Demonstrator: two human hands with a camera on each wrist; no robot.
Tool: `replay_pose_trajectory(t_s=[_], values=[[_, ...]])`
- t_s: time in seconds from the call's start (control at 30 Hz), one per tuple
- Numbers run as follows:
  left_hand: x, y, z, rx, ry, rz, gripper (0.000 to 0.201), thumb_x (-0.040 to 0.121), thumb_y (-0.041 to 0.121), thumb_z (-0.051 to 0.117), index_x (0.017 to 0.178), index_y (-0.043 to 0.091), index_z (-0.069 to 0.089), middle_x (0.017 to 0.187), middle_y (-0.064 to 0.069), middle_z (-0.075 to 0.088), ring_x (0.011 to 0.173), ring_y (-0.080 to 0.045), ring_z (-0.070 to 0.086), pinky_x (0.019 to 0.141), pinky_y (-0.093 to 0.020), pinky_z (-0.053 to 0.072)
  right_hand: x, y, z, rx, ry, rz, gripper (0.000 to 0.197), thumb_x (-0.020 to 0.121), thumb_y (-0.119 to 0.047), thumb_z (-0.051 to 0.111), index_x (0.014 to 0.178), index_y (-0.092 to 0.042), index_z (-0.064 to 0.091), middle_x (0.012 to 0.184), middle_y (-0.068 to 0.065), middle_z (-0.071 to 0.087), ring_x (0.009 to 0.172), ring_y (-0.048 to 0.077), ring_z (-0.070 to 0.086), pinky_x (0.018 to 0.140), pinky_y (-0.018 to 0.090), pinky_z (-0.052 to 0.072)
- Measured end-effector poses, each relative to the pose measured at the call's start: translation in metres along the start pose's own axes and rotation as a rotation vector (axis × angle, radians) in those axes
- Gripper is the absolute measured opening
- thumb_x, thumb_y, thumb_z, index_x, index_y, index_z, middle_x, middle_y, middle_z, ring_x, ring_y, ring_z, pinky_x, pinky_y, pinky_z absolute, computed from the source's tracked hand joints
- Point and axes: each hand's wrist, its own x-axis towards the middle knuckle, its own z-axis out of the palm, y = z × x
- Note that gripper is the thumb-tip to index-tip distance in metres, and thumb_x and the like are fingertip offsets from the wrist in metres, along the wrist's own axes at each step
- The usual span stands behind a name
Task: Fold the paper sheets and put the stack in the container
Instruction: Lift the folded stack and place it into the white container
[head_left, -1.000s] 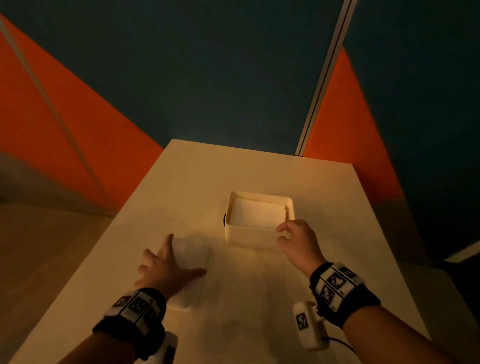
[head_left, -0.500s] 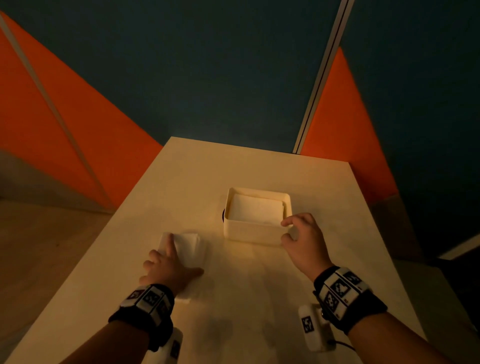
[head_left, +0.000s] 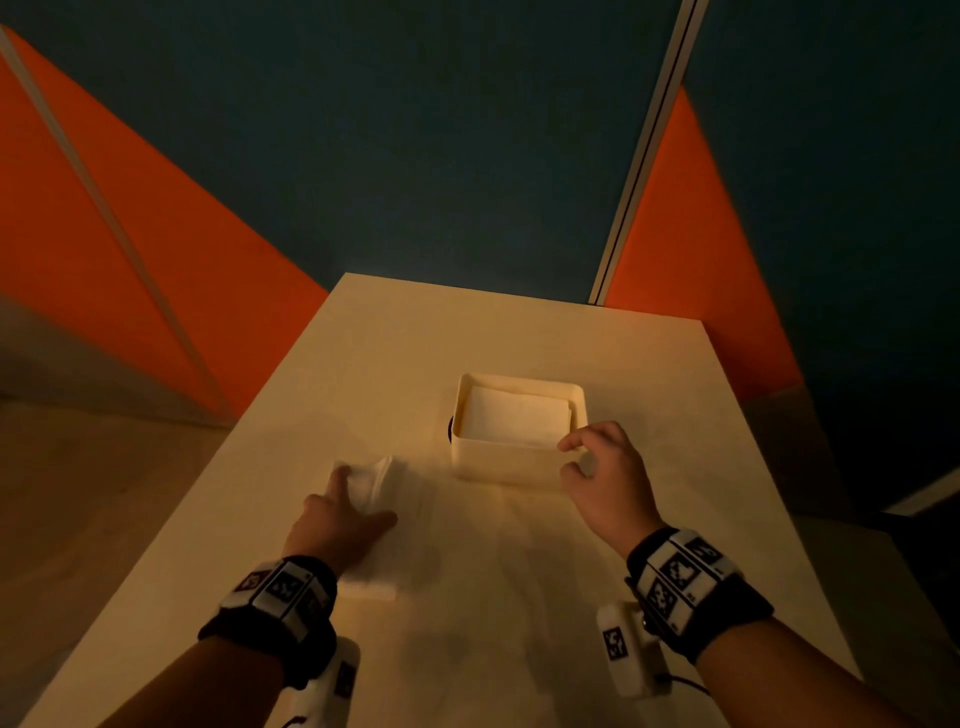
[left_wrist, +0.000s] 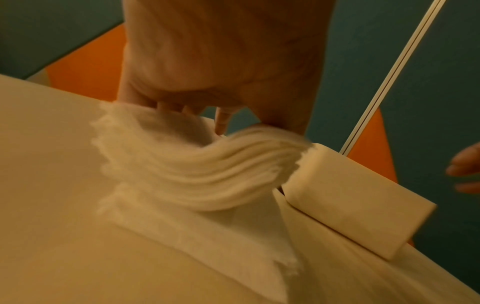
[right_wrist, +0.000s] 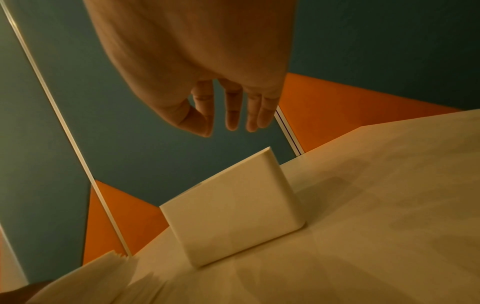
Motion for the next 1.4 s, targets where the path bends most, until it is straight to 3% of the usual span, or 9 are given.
replay_pose_trajectory(t_s=[0.43,0.67,0.83,0.93,1.03,1.13,1.23,1.3,1.4], values=[[-0.003,0.001,-0.009,-0.03,0.0,0.038,0.079,0.069,0.039,0.078,0.133,0.031,0.032,0.109,-0.011,0.062,0.086,-0.026,0.058,0.078,-0.036,0.048,0.007,-0.003,0.005,0.023,-0.006,-0.007,0.016,0.081,-0.008,0.062,0.092,-0.02,0.062,0.103,-0.008,0.044,0.084,0.015,0.047,0.072,0.023,0.037],[0.002,-0.002,-0.02,-0.065,0.074,-0.013,0.033,0.081,0.035,0.067,0.096,0.009,0.053,0.095,-0.013,0.061,0.082,-0.029,0.057,0.073,-0.036,0.045,0.008,-0.005,0.004,0.035,-0.002,-0.007,0.016,0.08,-0.007,0.062,0.093,-0.018,0.064,0.103,-0.007,0.045,0.096,0.021,0.052,0.076,0.024,0.038],[-0.002,-0.009,-0.034,-0.083,0.121,0.067,0.029,0.078,0.031,0.07,0.086,0.003,0.069,0.09,-0.019,0.067,0.083,-0.033,0.061,0.08,-0.043,0.052,0.008,-0.013,0.007,0.042,-0.006,-0.024,0.015,0.08,-0.008,0.064,0.093,-0.016,0.065,0.103,-0.006,0.046,0.102,0.019,0.051,0.081,0.026,0.041],[-0.012,0.001,-0.048,0.042,0.168,0.16,0.044,0.066,0.05,0.061,0.083,0.009,0.069,0.089,-0.015,0.063,0.08,-0.031,0.06,0.077,-0.042,0.052,0.006,-0.026,0.012,0.136,-0.033,-0.027,0.011,0.082,-0.011,0.065,0.092,-0.016,0.065,0.103,-0.002,0.055,0.096,0.014,0.053,0.08,0.026,0.044],[-0.028,0.024,-0.06,0.133,0.171,0.305,0.022,0.079,0.038,0.065,0.081,0.017,0.062,0.077,-0.007,0.064,0.07,-0.023,0.06,0.069,-0.039,0.053,0.004,-0.05,0.016,0.44,-0.219,0.129,0.007,0.09,-0.024,0.062,0.092,-0.018,0.063,0.091,0.007,0.065,0.08,0.019,0.06,0.072,0.031,0.049],[-0.049,0.055,-0.059,0.238,0.241,0.585,0.017,0.079,0.034,0.064,0.083,0.018,0.058,0.079,-0.001,0.058,0.067,-0.022,0.058,0.059,-0.037,0.054,0.004,-0.073,0.014,0.842,-0.504,0.402,0.028,0.094,-0.048,0.046,0.106,-0.024,0.053,0.085,0.013,0.065,0.067,0.025,0.062,0.058,0.033,0.05],[-0.062,0.081,-0.045,0.44,0.281,0.911,0.022,0.07,0.038,0.053,0.083,0.021,0.057,0.076,0.0,0.053,0.063,-0.023,0.055,0.047,-0.029,0.045,0.009,-0.078,0.008,1.098,-0.544,0.526,0.055,0.079,-0.062,0.054,0.123,-0.03,0.046,0.103,0.016,0.064,0.074,0.03,0.066,0.06,0.036,0.055],[-0.066,0.094,-0.038,0.538,0.289,1.06,0.025,0.064,0.039,0.049,0.08,0.02,0.056,0.073,0.0,0.053,0.059,-0.024,0.055,0.043,-0.026,0.04,0.013,-0.076,0.002,1.096,-0.455,0.534,0.055,0.081,-0.04,0.067,0.13,-0.032,0.042,0.116,0.013,0.059,0.085,0.03,0.066,0.059,0.037,0.056],[-0.064,0.1,-0.025,0.571,0.348,1.2,0.034,0.059,0.043,0.058,0.087,0.023,0.055,0.082,-0.001,0.058,0.069,-0.025,0.057,0.052,-0.029,0.045,0.016,-0.065,-0.004,1.007,-0.347,0.501,0.067,0.082,0.003,0.064,0.131,-0.035,0.041,0.118,0.012,0.055,0.098,0.03,0.06,0.061,0.036,0.056]])
